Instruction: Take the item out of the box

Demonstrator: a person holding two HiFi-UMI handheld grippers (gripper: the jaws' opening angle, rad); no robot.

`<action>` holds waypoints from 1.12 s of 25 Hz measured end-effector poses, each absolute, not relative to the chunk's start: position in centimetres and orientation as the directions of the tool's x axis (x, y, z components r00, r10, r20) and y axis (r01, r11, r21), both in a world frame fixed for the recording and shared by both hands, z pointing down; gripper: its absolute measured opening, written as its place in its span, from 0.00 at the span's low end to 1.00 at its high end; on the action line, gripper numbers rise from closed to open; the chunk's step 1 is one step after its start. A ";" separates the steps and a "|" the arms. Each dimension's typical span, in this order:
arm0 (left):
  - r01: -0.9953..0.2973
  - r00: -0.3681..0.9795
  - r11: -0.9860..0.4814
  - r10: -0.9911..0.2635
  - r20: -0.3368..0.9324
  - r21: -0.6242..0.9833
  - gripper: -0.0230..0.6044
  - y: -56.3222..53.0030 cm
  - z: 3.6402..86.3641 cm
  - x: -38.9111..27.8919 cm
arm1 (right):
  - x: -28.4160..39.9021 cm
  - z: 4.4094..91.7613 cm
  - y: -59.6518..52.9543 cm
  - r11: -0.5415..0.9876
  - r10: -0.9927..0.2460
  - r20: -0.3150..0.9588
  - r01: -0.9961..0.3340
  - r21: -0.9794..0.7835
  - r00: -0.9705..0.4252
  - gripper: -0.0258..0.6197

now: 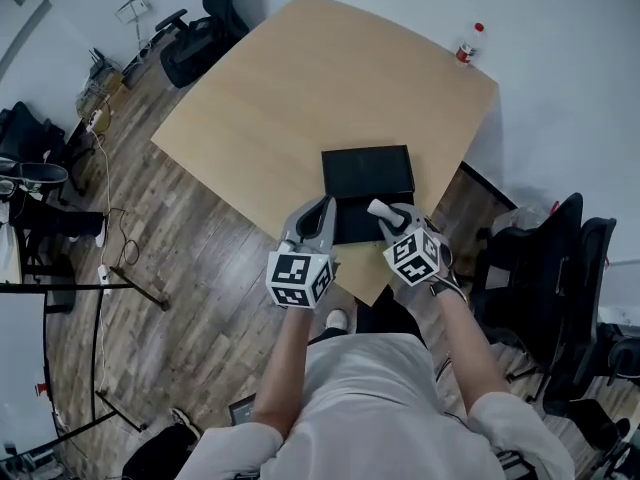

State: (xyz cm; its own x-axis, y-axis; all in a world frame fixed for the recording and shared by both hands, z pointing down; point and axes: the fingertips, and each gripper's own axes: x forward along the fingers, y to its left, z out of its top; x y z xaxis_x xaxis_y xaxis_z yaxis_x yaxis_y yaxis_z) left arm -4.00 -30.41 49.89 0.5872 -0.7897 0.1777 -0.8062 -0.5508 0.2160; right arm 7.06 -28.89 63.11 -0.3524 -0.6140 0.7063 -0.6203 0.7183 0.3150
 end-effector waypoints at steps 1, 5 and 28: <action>-0.804 0.590 -0.556 -0.789 0.170 0.210 0.05 -30.1 49.5 -4.0 | 7.3 62.2 -28.7 0.702 -0.635 0.688 -0.635 0.323 -0.352 0.24; -0.795 0.603 -0.578 -0.786 0.138 0.185 0.05 -29.3 47.8 -3.9 | 7.9 58.4 -27.7 0.637 -0.712 0.610 -0.687 0.350 -0.349 0.24; -0.772 0.635 -0.630 -0.771 0.051 0.086 0.05 -24.4 43.4 -2.7 | 10.3 43.6 -22.7 0.266 -0.956 0.181 -0.939 0.217 -0.229 0.24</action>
